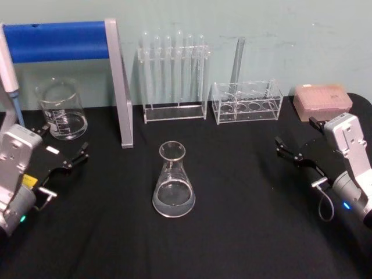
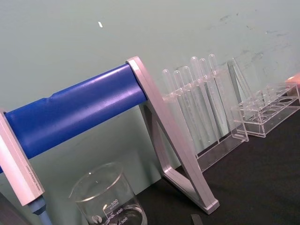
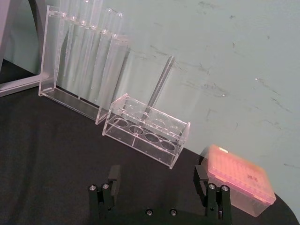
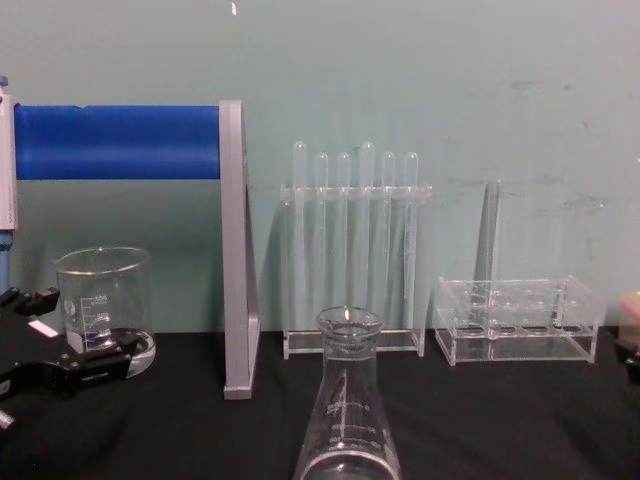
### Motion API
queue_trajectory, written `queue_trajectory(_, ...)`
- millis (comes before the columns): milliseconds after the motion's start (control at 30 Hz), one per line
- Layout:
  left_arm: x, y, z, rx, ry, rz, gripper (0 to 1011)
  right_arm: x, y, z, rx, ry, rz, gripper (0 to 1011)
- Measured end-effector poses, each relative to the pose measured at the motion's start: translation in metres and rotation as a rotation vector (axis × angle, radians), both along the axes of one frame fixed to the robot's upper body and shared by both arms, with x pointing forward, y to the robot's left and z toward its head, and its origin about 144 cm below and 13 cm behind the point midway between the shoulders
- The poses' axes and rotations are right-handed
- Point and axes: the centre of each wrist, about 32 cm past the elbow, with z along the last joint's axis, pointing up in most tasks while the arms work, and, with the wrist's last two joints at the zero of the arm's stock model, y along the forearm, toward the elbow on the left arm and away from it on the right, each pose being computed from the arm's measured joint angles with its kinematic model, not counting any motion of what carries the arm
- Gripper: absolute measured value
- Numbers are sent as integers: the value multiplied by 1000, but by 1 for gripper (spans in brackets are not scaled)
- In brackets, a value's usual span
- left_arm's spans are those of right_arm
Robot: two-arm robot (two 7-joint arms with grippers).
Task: Grasp the erlenmeyer flask with one hand, shake it three times, then place it back.
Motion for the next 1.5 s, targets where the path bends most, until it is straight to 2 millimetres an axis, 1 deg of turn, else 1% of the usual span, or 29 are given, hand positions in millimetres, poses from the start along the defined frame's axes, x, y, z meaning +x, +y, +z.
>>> queue_trajectory(1500, 0, 0, 0, 0, 0, 0, 1001, 0, 0, 0, 0, 0, 0, 1000)
